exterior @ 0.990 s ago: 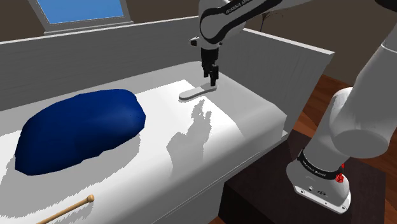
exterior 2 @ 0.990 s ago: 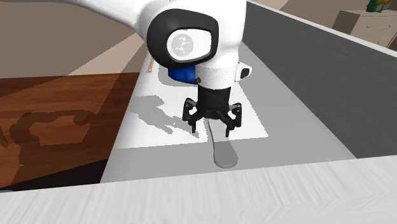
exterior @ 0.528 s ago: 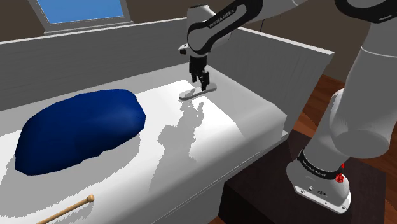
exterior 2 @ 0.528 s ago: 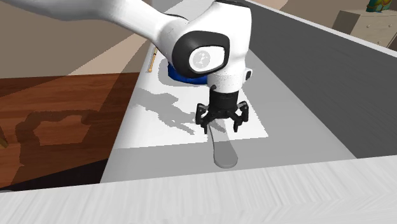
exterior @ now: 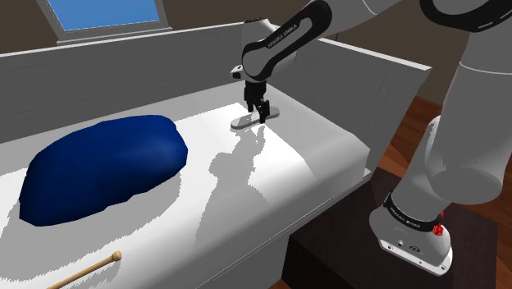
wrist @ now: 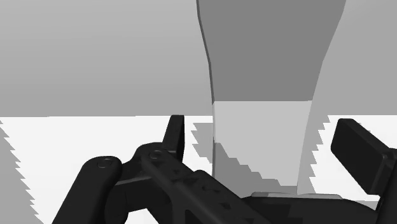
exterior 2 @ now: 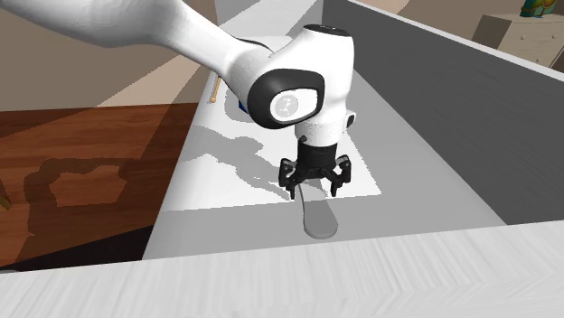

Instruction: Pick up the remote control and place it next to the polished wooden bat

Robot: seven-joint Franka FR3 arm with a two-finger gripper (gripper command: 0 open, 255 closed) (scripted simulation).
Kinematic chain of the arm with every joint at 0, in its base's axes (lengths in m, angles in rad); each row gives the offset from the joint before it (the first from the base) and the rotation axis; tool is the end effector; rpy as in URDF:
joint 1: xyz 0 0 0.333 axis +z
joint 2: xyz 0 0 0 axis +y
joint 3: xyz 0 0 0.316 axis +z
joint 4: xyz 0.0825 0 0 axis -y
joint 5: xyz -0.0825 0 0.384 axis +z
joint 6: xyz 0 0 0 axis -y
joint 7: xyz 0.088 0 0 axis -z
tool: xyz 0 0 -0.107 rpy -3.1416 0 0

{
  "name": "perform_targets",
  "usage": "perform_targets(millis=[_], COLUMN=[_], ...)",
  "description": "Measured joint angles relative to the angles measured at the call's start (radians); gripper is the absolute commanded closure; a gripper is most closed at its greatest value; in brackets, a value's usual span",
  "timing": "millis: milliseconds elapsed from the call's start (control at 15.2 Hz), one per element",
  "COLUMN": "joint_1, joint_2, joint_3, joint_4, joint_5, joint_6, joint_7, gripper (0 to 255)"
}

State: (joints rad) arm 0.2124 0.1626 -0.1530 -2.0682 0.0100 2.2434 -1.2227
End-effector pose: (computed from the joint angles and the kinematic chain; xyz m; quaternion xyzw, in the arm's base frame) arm 0.5747 0.0362 0.3564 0.8026 0.5964 0.0015 0.0110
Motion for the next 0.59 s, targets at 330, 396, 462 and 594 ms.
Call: perform_targets(millis=[330,396,462,594], joint_1=[0.000,0.000,0.000,0.000], joint_2=[0.001,0.001,0.001,0.001], joint_3=[0.000,0.000,0.000,0.000], joint_4=[0.001,0.000,0.000,0.000], joint_5=[0.000,0.000,0.000,0.000], joint_6=[0.001,0.001,0.001,0.001], joint_7=[0.000,0.000,0.000,0.000], gripper=[255,255,255,255])
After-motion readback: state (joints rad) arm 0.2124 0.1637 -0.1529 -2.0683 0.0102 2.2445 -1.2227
